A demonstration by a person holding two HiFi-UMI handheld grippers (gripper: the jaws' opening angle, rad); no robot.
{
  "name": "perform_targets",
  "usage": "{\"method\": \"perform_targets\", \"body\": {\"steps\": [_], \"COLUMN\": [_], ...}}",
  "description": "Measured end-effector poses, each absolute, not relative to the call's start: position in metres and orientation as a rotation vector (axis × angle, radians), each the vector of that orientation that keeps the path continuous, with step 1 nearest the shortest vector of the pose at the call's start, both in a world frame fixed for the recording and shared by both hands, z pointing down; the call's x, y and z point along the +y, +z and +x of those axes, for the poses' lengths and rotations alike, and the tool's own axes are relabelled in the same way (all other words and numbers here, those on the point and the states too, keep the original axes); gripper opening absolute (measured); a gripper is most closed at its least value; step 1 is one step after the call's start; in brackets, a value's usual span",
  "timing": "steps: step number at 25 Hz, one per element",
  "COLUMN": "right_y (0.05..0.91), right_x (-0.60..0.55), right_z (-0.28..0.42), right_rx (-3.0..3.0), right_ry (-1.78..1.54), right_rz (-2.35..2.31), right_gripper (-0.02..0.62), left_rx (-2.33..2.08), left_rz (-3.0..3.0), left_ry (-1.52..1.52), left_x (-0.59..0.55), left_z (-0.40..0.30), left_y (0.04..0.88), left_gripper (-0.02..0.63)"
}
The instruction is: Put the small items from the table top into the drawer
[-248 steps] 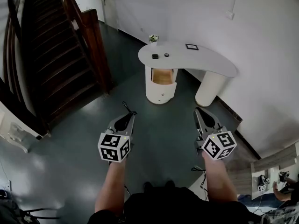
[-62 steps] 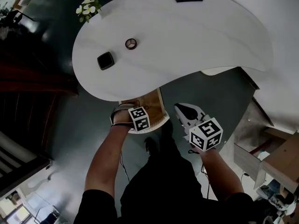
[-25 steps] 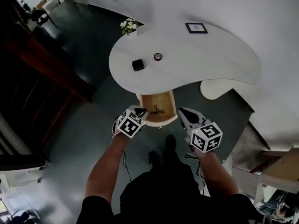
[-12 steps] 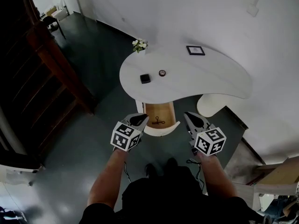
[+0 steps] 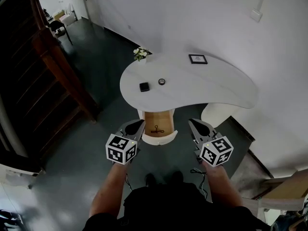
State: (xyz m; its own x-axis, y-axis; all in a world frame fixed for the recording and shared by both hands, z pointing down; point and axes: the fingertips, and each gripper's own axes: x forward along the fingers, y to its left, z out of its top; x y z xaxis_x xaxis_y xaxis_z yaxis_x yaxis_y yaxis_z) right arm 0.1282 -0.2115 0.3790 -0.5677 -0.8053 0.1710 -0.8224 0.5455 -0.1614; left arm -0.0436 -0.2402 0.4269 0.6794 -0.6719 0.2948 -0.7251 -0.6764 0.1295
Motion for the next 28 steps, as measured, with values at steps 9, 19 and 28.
{"method": "perform_targets", "body": {"steps": [9, 19, 28], "right_y": [0.369, 0.36, 0.361], "right_x": [-0.211, -0.224, -0.24], "right_z": [0.206, 0.229, 0.197], "right_rx": [-2.747, -2.825, -2.837], "right_ry": [0.321, 0.282, 0.272], "right_rz": [1.388, 1.297, 1.255], "right_gripper": [0.009, 0.009, 0.009], "left_rx": [-1.26, -1.418, -1.439], "left_rz": [2.604, 2.555, 2.522], "left_ry": [0.249, 0.223, 0.22], "left_x": [-0.241, -0.244, -0.257], "left_z": [0.01, 0.032, 0.003], "left_y": [0.396, 0.377, 0.386], "left_gripper": [0.011, 0.011, 0.011]}}
